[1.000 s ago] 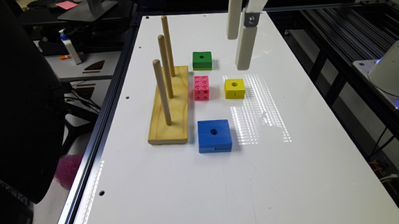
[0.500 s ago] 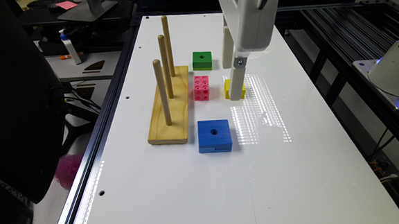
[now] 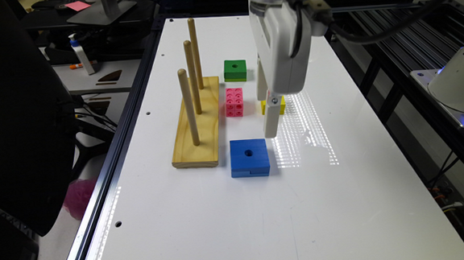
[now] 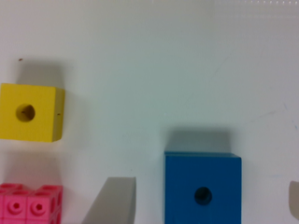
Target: Pick up blue block.
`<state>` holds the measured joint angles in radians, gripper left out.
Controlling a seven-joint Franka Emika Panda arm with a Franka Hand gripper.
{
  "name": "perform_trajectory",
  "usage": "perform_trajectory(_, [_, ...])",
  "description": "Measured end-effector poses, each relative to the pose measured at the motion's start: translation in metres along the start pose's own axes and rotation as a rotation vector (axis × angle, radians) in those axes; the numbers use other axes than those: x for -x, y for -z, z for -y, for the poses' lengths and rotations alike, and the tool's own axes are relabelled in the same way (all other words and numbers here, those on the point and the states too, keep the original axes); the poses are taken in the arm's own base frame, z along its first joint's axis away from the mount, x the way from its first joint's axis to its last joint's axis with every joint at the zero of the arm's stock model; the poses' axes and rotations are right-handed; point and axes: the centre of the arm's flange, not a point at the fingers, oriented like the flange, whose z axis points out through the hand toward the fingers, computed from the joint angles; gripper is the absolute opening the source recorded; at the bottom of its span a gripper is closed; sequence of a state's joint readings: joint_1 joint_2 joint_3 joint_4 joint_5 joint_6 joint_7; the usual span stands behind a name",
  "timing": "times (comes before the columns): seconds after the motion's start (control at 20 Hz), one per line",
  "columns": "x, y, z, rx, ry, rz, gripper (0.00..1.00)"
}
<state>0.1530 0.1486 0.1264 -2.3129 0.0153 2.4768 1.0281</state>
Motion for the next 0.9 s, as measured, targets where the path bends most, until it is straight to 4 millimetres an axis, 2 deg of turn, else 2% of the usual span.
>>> perform_trajectory(0.25, [0.005,0.005,0.011,-0.015,0.001,-0.004,1.00])
perform_trajectory(0.45, [0.005,0.005,0.012,-0.016,0.001,-0.004,1.00])
perform_trajectory(0.55, [0.005,-0.004,0.012,-0.012,0.000,0.002,1.00])
perform_trajectory(0.9, [0.003,-0.056,0.014,-0.018,-0.005,0.014,1.00])
